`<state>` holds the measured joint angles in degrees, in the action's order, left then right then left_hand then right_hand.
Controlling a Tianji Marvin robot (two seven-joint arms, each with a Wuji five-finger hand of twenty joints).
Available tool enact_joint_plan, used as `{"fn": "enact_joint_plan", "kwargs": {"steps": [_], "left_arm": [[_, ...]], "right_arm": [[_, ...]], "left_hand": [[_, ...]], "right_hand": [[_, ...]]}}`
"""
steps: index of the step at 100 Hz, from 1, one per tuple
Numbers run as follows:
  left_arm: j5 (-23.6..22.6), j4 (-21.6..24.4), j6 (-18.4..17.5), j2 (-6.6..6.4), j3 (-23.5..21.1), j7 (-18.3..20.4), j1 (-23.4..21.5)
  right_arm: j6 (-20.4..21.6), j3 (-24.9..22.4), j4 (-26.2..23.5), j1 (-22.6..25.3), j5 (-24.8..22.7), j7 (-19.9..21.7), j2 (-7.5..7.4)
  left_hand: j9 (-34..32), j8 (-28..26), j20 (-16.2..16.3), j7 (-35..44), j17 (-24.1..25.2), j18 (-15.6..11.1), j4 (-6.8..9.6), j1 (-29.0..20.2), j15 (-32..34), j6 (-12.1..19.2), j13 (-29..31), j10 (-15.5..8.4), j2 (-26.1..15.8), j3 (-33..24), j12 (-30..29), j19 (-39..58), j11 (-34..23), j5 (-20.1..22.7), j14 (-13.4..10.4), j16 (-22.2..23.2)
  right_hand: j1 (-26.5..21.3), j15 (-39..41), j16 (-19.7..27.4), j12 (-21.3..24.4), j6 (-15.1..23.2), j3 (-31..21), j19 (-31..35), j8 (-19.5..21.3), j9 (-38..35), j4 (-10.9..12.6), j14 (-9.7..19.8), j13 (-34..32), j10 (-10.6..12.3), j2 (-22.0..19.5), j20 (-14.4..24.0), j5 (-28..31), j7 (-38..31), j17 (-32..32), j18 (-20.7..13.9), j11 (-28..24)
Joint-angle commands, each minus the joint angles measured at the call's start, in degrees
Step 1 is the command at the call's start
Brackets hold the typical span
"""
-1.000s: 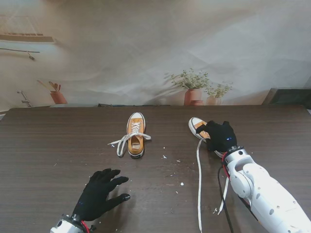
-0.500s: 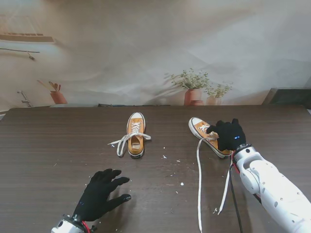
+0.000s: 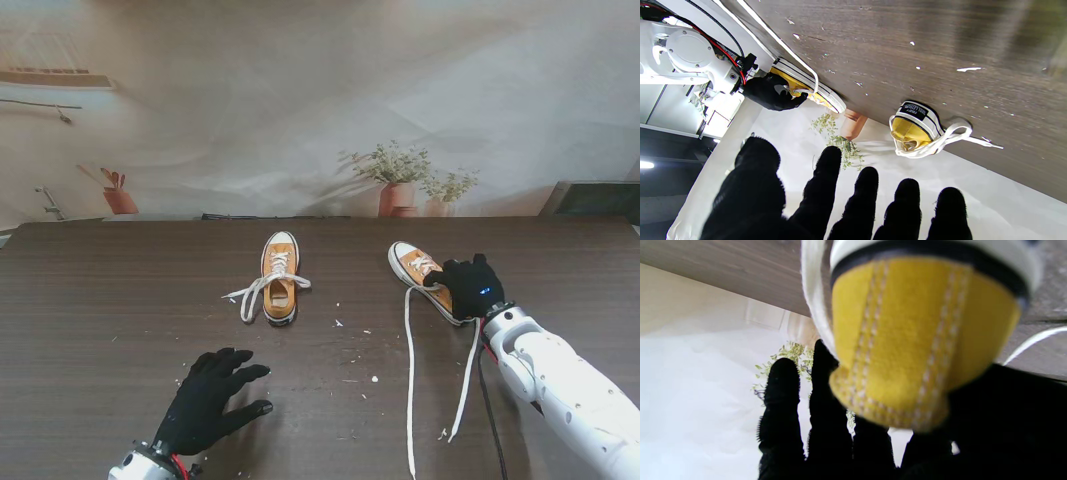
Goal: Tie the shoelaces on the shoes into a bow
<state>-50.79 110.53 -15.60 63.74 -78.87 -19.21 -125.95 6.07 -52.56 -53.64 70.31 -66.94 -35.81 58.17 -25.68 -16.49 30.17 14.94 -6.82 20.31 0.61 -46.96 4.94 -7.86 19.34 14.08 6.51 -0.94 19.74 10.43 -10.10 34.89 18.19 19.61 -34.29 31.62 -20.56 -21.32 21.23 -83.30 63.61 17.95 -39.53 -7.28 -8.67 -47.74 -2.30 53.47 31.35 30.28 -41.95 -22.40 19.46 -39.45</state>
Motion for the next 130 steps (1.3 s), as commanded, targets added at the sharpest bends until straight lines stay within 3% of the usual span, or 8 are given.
{"fn": "enact_joint_plan", "kwargs": {"steps": [1, 50, 70, 90, 106, 114, 120, 130], "left_arm": [[-0.2, 0.21, 0.13, -0.05, 0.22, 0.75, -0.07], [-0.11, -0.12, -0.13, 0.14, 0.37, -0.59, 0.27], [-0.08, 0.19, -0.33, 0.23, -0.03, -0.94, -0.18], [0.16, 0.3, -0.1, 0.27, -0.06, -0.85, -0.19], [0.47, 0.35, -0.08, 0.26, 0.0, -0.46, -0.09], [0.64, 0.3, -0.17, 0.29, 0.02, -0.52, -0.04], [0.78, 0.31, -0.29, 0.3, 0.01, -0.48, -0.04], [0.79, 0.41, -0.72, 0.31, -0.14, -0.55, -0.27]], "right_arm": [[0.93, 0.15, 0.65, -0.94, 0.33, 1.56, -0.09], [4.06, -1.8, -5.73, 0.22, 6.72, 10.57, 2.36], [3.61, 0.81, -1.3, -2.36, 12.77, 11.93, 3.8], [1.93, 7.8, 7.7, -7.08, 15.35, 5.76, 4.94], [1.35, 9.97, 11.21, -8.0, 17.77, 0.58, 6.51], [1.73, 9.38, 11.05, -7.39, 17.63, -2.63, 6.97], [2.18, 8.64, 9.88, -6.61, 16.5, -4.68, 6.85], [2.89, 6.01, 5.16, -4.19, 13.03, -6.06, 6.1]], "left_hand": [[-0.21, -0.82, 0.94, 0.13, -0.13, 1.55, 0.54, -2.32, 0.18, 6.52, 0.92, 0.62, -2.13, 1.18, -0.38, 0.25, -0.45, 0.91, -0.06, 1.54], [-1.01, -2.58, 0.96, 3.62, -0.6, 1.62, 0.28, -4.55, 0.32, 10.81, 1.52, 0.26, -0.98, 0.87, -0.31, 0.41, -1.13, 1.93, -0.04, 1.71], [-1.38, -2.52, 0.99, 3.81, -0.89, 1.81, 0.26, -4.44, 0.53, 10.6, 2.2, 0.0, -1.11, 0.92, -0.32, 0.51, -1.31, 2.13, 0.19, 1.81], [-1.59, -2.38, 0.98, 3.88, -1.02, 1.91, 0.27, -4.36, 0.56, 9.98, 2.49, -0.01, -1.26, 0.92, -0.32, 0.56, -1.44, 2.53, 0.07, 1.89], [-1.57, -1.73, 1.0, 3.13, -1.06, 2.03, 0.24, -3.67, 0.58, 7.54, 2.63, 0.23, -2.43, 1.11, -0.36, 0.59, -1.43, 2.73, 0.09, 1.96], [-1.63, -1.41, 0.99, 2.75, -1.04, 2.09, 0.26, -3.61, 0.55, 6.71, 2.61, 0.27, -2.65, 1.15, -0.36, 0.58, -1.46, 3.02, 0.11, 1.96], [-1.51, -1.0, 0.99, 2.11, -1.08, 2.14, 0.24, -3.48, 0.56, 5.38, 2.65, 0.33, -2.76, 1.23, -0.36, 0.59, -1.44, 2.8, 0.06, 1.98], [-1.41, -0.6, 0.99, 1.46, -1.13, 2.13, 0.24, -3.34, 0.54, 4.62, 2.63, 0.3, -2.89, 1.27, -0.35, 0.6, -1.47, 2.96, 0.07, 1.98]], "right_hand": [[0.72, -1.28, 0.98, 1.02, 2.51, 0.13, -0.67, -1.0, 0.9, -1.5, 0.06, -0.45, 0.69, 4.1, -0.71, -2.61, 0.38, 0.08, 0.55, 1.02], [10.63, -8.61, 3.07, 1.64, 2.43, 6.88, -3.67, -2.56, 3.87, -3.65, -2.89, 0.86, 0.62, 2.02, -2.12, -7.86, 1.64, 2.14, 1.19, 2.65], [9.47, -8.31, 2.52, 1.79, 1.26, 7.3, -3.28, -2.67, 2.89, -3.22, -3.65, -2.44, 0.11, -0.06, -1.91, -7.77, 1.64, 0.35, 2.03, 3.0], [7.18, -6.29, 1.46, 1.85, 0.57, 6.21, -1.09, -1.85, -0.14, -1.96, -3.47, -8.49, 1.64, -5.4, -1.77, -4.84, -0.28, -4.29, 2.78, 3.03], [0.24, -1.1, -0.12, 2.51, -1.29, 3.59, 4.69, -0.51, -8.15, -0.27, -1.45, -19.31, 2.09, -10.79, -2.82, 6.48, -2.93, -14.46, 2.76, 4.11], [-6.43, 6.75, -2.71, 3.04, -4.59, 4.02, 11.19, -1.05, -18.17, -8.34, 0.66, -26.62, 0.96, -9.01, -3.21, 18.88, -5.34, -22.48, 3.05, 5.13], [-9.64, 17.12, -6.88, 2.44, -6.39, 3.52, 15.99, -6.49, -25.81, -10.16, 2.6, -27.41, 0.3, -7.27, -2.34, 26.88, -11.93, -26.58, 3.02, 3.55], [-11.52, 31.63, -9.79, -2.21, -7.21, 1.56, 22.52, 5.14, -29.95, -11.1, 4.53, -27.66, -1.84, -6.11, 2.97, 33.66, -15.31, -30.84, 3.47, -8.74]]}}
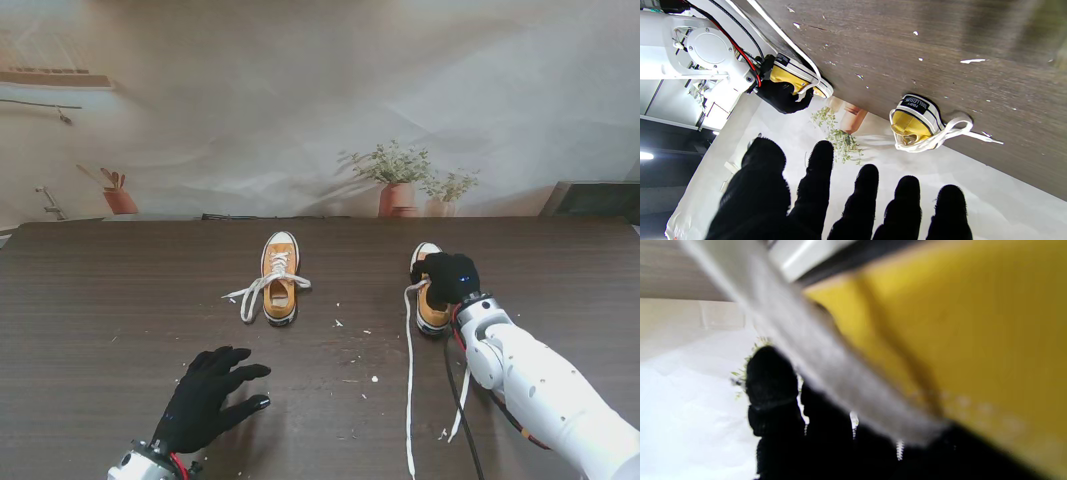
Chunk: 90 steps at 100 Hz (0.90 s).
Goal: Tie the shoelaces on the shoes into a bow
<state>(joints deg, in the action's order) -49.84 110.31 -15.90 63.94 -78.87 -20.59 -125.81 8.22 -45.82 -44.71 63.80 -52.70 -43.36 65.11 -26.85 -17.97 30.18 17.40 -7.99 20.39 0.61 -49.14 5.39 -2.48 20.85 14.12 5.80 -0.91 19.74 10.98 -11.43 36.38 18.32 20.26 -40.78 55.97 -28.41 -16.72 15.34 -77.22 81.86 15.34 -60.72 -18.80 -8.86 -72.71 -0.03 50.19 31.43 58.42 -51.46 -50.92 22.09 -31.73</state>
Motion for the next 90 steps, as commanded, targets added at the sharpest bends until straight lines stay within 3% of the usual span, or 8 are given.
{"fn": "enact_joint_plan", "kwargs": {"steps": [1, 4, 8, 19, 41, 68, 90], "left_arm": [[-0.18, 0.65, -0.47, 0.12, -0.16, 0.78, -0.46], [-0.22, 0.73, -0.63, 0.14, -0.26, 0.61, -0.63], [-0.29, 0.87, -0.89, 0.18, -0.45, 0.32, -0.94], [-0.6, 1.04, -1.5, 0.36, -0.97, -1.06, -1.63], [-1.02, 1.49, -1.56, 0.72, -2.47, -3.13, -3.08], [-1.05, 1.95, -1.93, 1.29, -4.28, -5.93, -4.69], [-0.59, 2.01, -2.69, 1.38, -4.65, -5.88, -4.9]], "right_arm": [[0.75, -1.09, -4.36, 2.65, -1.52, 1.47, -0.92], [0.86, -1.98, -5.89, 3.51, -2.32, 1.42, -1.1], [1.16, -3.1, -8.0, 4.69, -3.37, 1.37, -1.33], [1.53, -5.54, -14.21, 8.16, -6.4, 1.53, -1.95], [0.44, -6.96, -24.77, 13.76, -10.78, -0.64, -2.26], [-0.06, -3.94, -33.45, 17.36, -12.32, -1.36, -1.89], [1.77, -2.36, -41.31, 21.07, -13.97, -1.49, -2.06]], "left_hand": [[-0.19, 0.9, 0.97, -1.06, 0.04, 2.06, 0.25, -1.17, 0.09, -0.85, 1.13, 0.25, -2.18, 1.24, -0.35, 0.05, -0.13, 1.47, -0.03, 1.33], [-0.24, 0.97, 0.96, -1.18, 0.04, 2.06, 0.25, -1.18, 0.1, -0.95, 1.16, 0.32, -2.12, 1.23, -0.35, 0.04, -0.16, 1.55, -0.05, 1.34], [-0.26, 1.05, 0.95, -1.36, 0.06, 2.12, 0.25, -1.09, 0.07, -0.98, 1.12, 0.29, -2.14, 1.26, -0.35, 0.03, -0.17, 1.62, -0.03, 1.33], [-0.34, 1.16, 0.96, -1.62, -0.09, 2.21, 0.28, -1.06, 0.11, -1.21, 1.3, 0.34, -2.12, 1.24, -0.36, 0.08, -0.18, 1.86, 0.01, 1.33], [-0.4, 1.25, 0.91, -2.06, -0.06, 2.25, 0.32, -0.88, 0.07, -1.59, 1.24, 0.34, -2.02, 1.25, -0.39, 0.04, -0.12, 1.95, -0.04, 1.29], [-0.53, 1.23, 0.84, -2.33, 0.05, 2.35, 0.38, -0.85, 0.05, -1.81, 1.26, 0.45, -1.88, 1.22, -0.42, -0.03, -0.02, 2.17, 0.07, 1.24], [-0.52, 1.21, 0.81, -2.51, 0.1, 2.31, 0.4, -0.77, -0.01, -1.76, 1.08, 0.34, -1.95, 1.22, -0.43, -0.06, 0.09, 2.18, -0.04, 1.18]], "right_hand": [[-5.12, 8.27, -2.2, -7.41, -1.26, -4.72, 4.81, 8.71, -8.73, 0.4, 4.82, -2.66, -4.25, -2.76, 3.27, 5.73, -6.01, -2.56, 0.85, -17.17], [-5.37, 11.54, -2.54, -9.28, -1.32, -5.18, 6.37, 13.57, -8.68, 0.46, 5.22, -2.67, -4.58, -2.62, 4.82, 6.49, -5.7, -3.4, 0.89, -19.39], [-5.51, 14.25, -2.98, -11.19, -1.24, -5.58, 7.82, 16.96, -8.57, 0.56, 5.9, -2.67, -4.81, -2.48, 5.92, 6.79, -6.04, -4.06, 0.78, -21.24], [-5.75, 16.92, -3.06, -13.61, -1.35, -6.41, 8.95, 21.36, -8.58, 0.84, 6.36, -2.69, -5.2, -1.67, 6.83, 7.3, -6.19, -4.55, 0.93, -22.97], [-5.73, 16.08, -2.48, -13.52, -1.31, -6.24, 8.41, 21.92, -8.23, 0.65, 6.21, -2.67, -4.79, -1.72, 6.7, 6.96, -5.48, -4.02, 0.8, -22.57], [-5.72, 15.77, -2.23, -13.35, -1.29, -6.18, 8.12, 22.02, -8.19, 0.59, 6.15, -2.67, -4.77, -1.76, 6.62, 6.92, -5.02, -3.72, 0.76, -22.41], [-5.58, 15.68, -2.15, -13.35, -1.07, -6.2, 8.04, 22.01, -8.13, 0.56, 6.2, -2.69, -4.74, -1.76, 6.6, 6.93, -4.84, -3.62, 0.67, -22.3]]}}
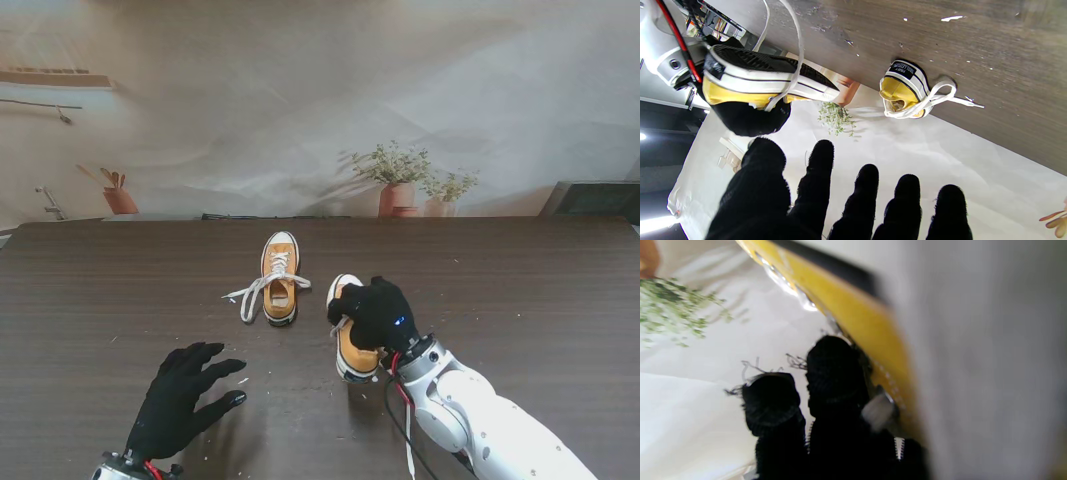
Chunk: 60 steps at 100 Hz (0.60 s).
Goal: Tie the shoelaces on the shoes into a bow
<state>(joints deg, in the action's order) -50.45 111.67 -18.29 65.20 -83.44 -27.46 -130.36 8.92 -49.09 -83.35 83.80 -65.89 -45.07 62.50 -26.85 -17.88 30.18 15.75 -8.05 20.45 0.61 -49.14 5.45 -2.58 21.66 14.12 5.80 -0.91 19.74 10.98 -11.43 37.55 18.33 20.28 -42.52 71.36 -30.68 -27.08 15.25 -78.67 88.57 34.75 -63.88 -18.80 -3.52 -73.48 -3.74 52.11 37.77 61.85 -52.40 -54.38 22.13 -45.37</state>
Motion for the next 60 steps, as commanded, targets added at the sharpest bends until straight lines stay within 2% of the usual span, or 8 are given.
{"fn": "enact_joint_plan", "kwargs": {"steps": [1, 23, 37, 47, 60], "left_arm": [[0.03, 0.65, -0.33, 0.11, -0.09, 1.01, -0.36], [0.15, 0.77, -0.85, 0.18, -0.34, 0.85, -0.68], [-0.08, 0.81, -1.25, 0.22, -0.45, 0.31, -0.88], [-0.33, 0.69, -1.44, 0.22, -0.43, 0.0, -0.82], [-0.47, 0.4, -1.53, 0.21, -0.17, -0.29, -0.49]], "right_arm": [[1.18, 1.0, -3.0, 1.26, -0.84, 0.19, 0.53], [3.61, 2.69, -9.18, 5.27, -2.9, -1.41, -0.05], [4.57, 3.31, -11.27, 7.21, -3.26, -3.1, -0.07], [4.17, 4.44, -9.72, 6.3, -3.25, -4.4, 0.02], [2.73, 5.77, -4.49, 3.83, -0.96, -4.43, 0.84]], "left_hand": [[-0.51, 1.12, 0.8, -0.89, 0.16, 2.26, 0.4, -0.78, -0.05, -1.73, 0.3, 0.36, -1.97, 1.21, -0.43, -0.07, 0.1, 0.96, -0.06, 1.16], [-0.49, 1.08, 0.78, -1.02, 0.26, 2.29, 0.41, -0.73, -0.11, -1.86, 0.12, 0.49, -1.93, 1.23, -0.45, -0.11, 0.21, 0.97, 0.04, 1.1], [-0.5, 1.06, 0.77, -1.08, 0.27, 2.24, 0.42, -0.73, -0.13, -1.87, 0.06, 0.43, -1.91, 1.22, -0.45, -0.11, 0.26, 1.02, 0.03, 1.07], [-0.53, 1.04, 0.75, -1.1, 0.31, 2.26, 0.43, -0.71, -0.15, -1.96, 0.0, 0.47, -1.92, 1.22, -0.45, -0.14, 0.28, 1.03, 0.01, 1.03], [-0.51, 1.03, 0.7, -1.14, 0.32, 2.24, 0.44, -0.74, -0.2, -1.94, -0.12, 0.6, -1.79, 1.21, -0.45, -0.18, 0.31, 1.1, -0.17, 0.97]], "right_hand": [[-3.82, 0.29, 0.12, -3.0, -0.96, -4.74, 1.33, 2.6, -4.99, 0.55, 0.86, -1.92, -1.01, -3.68, 0.27, 3.5, -3.89, -0.15, 0.62, -8.67], [-3.71, -0.01, 0.27, -3.03, -0.89, -4.54, 1.18, 2.52, -4.85, 0.54, 0.96, -1.9, -0.88, -4.02, 0.21, 3.3, -3.69, 0.05, 0.31, -8.42], [-3.81, -0.26, 0.37, -3.11, -0.99, -4.24, 1.09, 2.48, -4.76, 0.66, 0.86, -1.88, -0.93, -4.32, 0.19, 3.26, -3.59, 0.23, 0.14, -8.26], [-3.77, -0.45, 0.45, -3.02, -0.93, -4.05, 1.06, 2.36, -4.7, 0.71, 0.83, -1.88, -0.86, -4.38, 0.19, 3.03, -3.39, 0.27, 0.09, -8.02], [-3.77, -1.3, 0.79, -2.59, -0.99, -3.76, 0.79, 1.97, -4.54, 0.62, 0.61, -1.85, -0.9, -4.72, 0.11, 2.78, -3.03, 0.59, -0.04, -7.56]]}}
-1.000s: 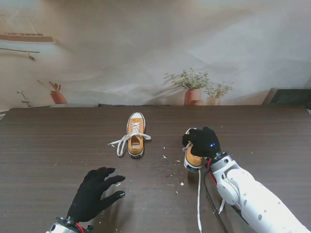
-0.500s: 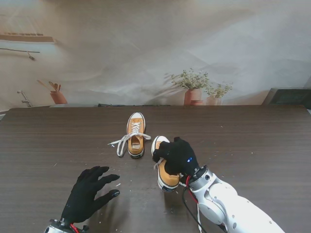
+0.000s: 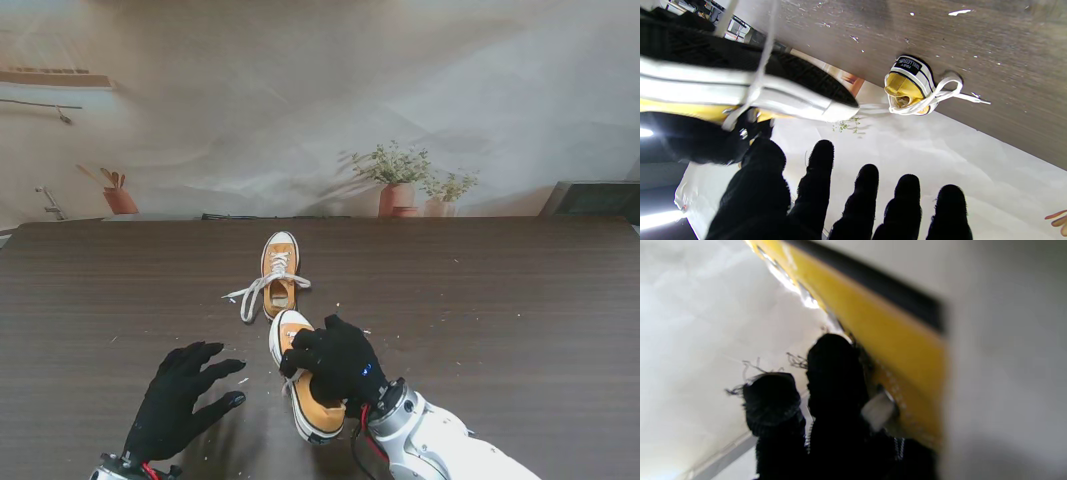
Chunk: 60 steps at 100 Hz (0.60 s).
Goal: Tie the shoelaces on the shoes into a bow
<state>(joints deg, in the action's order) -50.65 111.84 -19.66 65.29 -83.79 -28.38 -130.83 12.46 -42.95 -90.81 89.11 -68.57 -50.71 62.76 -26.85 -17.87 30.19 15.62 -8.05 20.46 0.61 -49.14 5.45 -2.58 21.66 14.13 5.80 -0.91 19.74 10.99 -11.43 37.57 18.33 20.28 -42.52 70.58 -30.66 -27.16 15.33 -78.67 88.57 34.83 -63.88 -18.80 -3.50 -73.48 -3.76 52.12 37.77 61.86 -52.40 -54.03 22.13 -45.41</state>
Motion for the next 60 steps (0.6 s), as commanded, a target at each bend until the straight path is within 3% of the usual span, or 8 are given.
{"fn": "enact_joint_plan", "kwargs": {"steps": [1, 31, 60], "left_arm": [[-0.27, 0.22, -0.15, 0.11, 0.21, 0.64, 0.01], [-0.04, -0.16, 0.39, -0.08, 0.94, 1.83, 0.89], [-0.14, -0.17, 1.06, -0.17, 1.2, 2.2, 1.07]], "right_arm": [[-0.93, -0.25, 3.47, -1.7, 1.97, 1.29, 0.67], [-3.51, 6.03, 19.44, -11.36, 8.85, -0.27, 3.81], [-5.96, 12.57, 31.08, -19.69, 10.03, -3.96, 5.2]], "left_hand": [[-0.54, 1.03, 0.69, -1.02, 0.32, 2.23, 0.45, -0.75, -0.2, -1.93, -0.12, 0.53, -1.81, 1.2, -0.44, -0.19, 0.29, 1.08, -0.18, 0.96], [-0.51, 0.99, 0.62, -1.04, 0.41, 2.2, 0.44, -0.74, -0.21, -2.02, -0.23, 0.54, -1.84, 1.19, -0.43, -0.24, 0.3, 1.1, -0.18, 0.9], [-0.49, 0.98, 0.61, -1.05, 0.48, 2.19, 0.43, -0.68, -0.2, -1.98, -0.25, 0.51, -1.89, 1.21, -0.42, -0.25, 0.28, 1.11, -0.17, 0.88]], "right_hand": [[-3.77, -0.56, 0.78, -2.47, -1.08, -3.74, 0.78, 1.86, -4.53, 0.62, 0.58, -1.87, -0.91, -4.76, 0.11, 2.79, -3.04, 0.25, -0.03, -7.5], [-3.63, -2.67, 1.57, -0.93, -0.85, -2.42, -0.26, 0.48, -3.6, 0.29, 0.27, -1.8, -0.45, -6.42, -0.33, 1.58, -2.8, 1.09, -0.06, -7.09], [-2.61, -8.55, 3.75, 2.32, -0.44, -0.96, -2.51, -6.61, -1.6, 0.25, 0.1, -1.91, 0.39, -7.29, -1.77, -1.58, -3.18, 3.61, -1.07, -6.49]]}}
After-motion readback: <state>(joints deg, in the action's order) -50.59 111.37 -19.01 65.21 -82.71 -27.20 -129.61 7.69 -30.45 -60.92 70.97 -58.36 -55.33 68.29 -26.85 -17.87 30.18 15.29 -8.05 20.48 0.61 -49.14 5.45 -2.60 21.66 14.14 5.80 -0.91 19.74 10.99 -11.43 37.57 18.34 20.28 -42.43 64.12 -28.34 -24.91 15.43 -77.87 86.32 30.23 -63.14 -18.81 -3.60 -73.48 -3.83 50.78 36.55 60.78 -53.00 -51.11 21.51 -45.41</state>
